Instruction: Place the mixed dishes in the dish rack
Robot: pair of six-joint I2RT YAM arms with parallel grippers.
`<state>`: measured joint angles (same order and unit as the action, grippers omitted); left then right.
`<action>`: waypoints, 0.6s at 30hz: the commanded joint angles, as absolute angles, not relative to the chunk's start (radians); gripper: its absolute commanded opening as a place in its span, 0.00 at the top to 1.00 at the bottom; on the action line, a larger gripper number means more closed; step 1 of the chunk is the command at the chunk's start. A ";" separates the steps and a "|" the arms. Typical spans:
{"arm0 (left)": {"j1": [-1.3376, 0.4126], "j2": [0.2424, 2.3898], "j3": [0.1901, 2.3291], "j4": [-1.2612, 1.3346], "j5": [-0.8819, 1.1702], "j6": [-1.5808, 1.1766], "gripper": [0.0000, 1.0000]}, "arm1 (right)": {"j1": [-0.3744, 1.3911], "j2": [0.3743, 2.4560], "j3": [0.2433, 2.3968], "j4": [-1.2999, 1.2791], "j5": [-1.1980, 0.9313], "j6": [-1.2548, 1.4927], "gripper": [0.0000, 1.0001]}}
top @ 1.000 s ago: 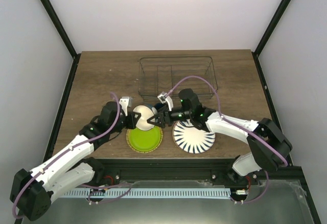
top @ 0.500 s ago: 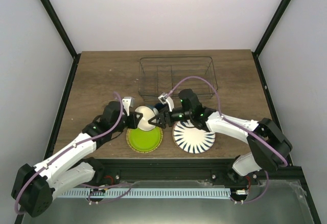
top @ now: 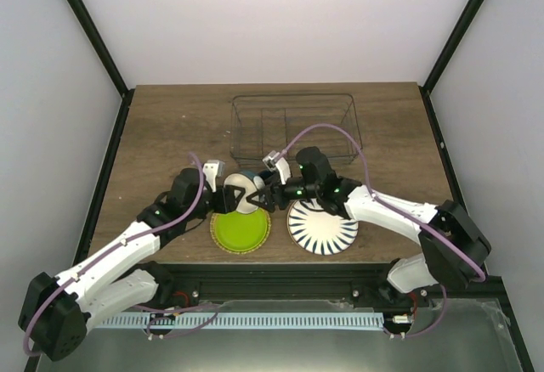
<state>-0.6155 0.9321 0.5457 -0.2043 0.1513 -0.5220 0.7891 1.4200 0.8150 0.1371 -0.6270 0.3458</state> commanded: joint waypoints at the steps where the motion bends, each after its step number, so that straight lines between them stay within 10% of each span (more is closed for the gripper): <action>1: -0.619 0.905 0.557 -0.225 0.123 -0.507 0.37 | 0.795 1.353 0.890 0.133 -0.543 0.306 0.79; 8: -0.619 0.856 0.567 -0.305 0.039 -0.496 0.01 | 0.788 1.279 0.904 0.032 -0.376 0.297 0.79; 18: -0.618 0.838 0.635 -0.438 -0.127 -0.473 0.00 | 0.773 1.341 1.154 -0.329 0.201 0.182 0.79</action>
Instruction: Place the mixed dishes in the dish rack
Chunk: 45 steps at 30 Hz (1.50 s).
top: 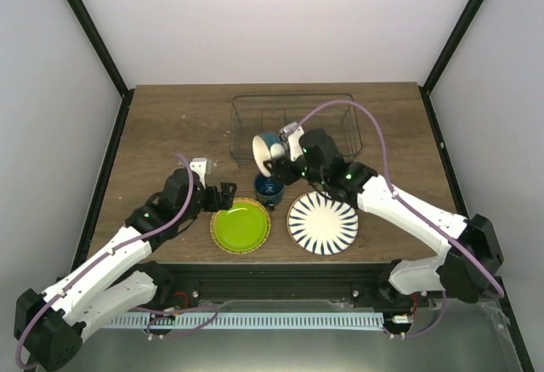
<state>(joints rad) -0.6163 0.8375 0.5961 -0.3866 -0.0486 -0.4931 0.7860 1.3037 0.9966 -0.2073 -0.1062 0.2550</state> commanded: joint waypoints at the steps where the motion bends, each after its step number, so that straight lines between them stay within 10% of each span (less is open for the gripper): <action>1: -0.619 0.841 0.633 -0.436 -0.127 -0.470 0.00 | 0.771 1.364 1.188 -0.361 0.266 0.170 0.79; 17: -0.618 0.808 0.562 -0.369 -0.102 -0.468 0.00 | 0.671 1.734 1.473 -0.611 0.828 0.006 0.79; 45: -0.615 0.813 0.540 -0.328 -0.075 -0.471 0.00 | 0.499 2.062 1.583 -0.261 0.882 -0.405 0.82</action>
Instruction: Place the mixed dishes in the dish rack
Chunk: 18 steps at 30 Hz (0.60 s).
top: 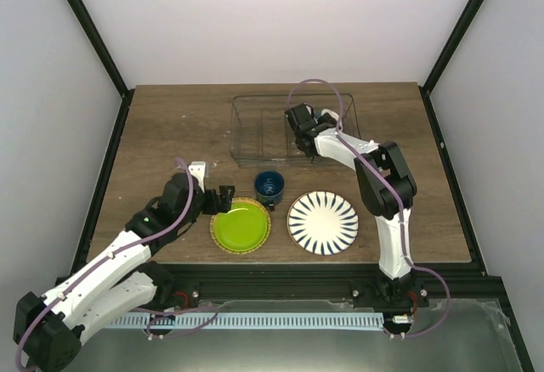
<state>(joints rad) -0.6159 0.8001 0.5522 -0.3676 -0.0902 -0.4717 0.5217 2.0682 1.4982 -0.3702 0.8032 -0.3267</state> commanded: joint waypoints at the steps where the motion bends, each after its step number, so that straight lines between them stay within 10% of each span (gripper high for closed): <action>1: -0.615 0.819 0.540 -0.325 -0.074 -0.470 0.00 | 0.494 2.069 1.589 -0.252 0.884 -0.417 0.82; 18: -0.616 0.867 0.545 -0.294 -0.066 -0.462 0.00 | 0.437 2.156 1.604 -0.248 0.879 -0.449 0.81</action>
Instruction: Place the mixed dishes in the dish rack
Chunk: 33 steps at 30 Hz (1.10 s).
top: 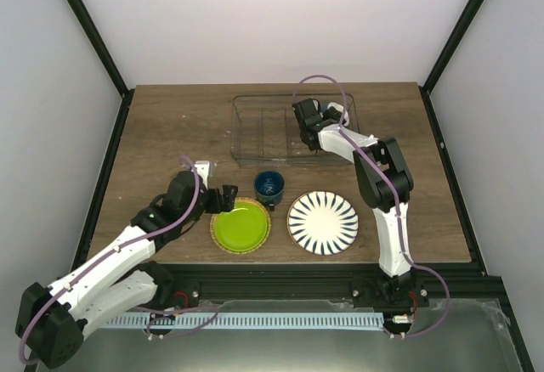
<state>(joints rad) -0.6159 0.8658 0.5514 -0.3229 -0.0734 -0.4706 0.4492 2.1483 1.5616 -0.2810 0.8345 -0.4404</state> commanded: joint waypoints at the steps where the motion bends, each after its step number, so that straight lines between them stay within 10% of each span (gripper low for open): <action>1: -0.616 0.869 0.546 -0.295 -0.066 -0.461 0.00 | 0.434 2.160 1.604 -0.249 0.880 -0.452 0.81; 16: -0.616 0.879 0.552 -0.294 -0.061 -0.457 0.00 | 0.440 2.158 1.616 -0.391 0.762 -0.397 0.02; 33: -0.615 0.884 0.548 -0.296 -0.056 -0.460 0.00 | 0.483 2.112 1.663 -0.556 0.640 -0.336 0.00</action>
<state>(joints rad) -0.6159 0.8806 0.5514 -0.3222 -0.0658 -0.4675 0.4633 2.1532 1.6135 -0.4946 0.6682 -0.3649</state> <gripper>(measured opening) 0.997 0.999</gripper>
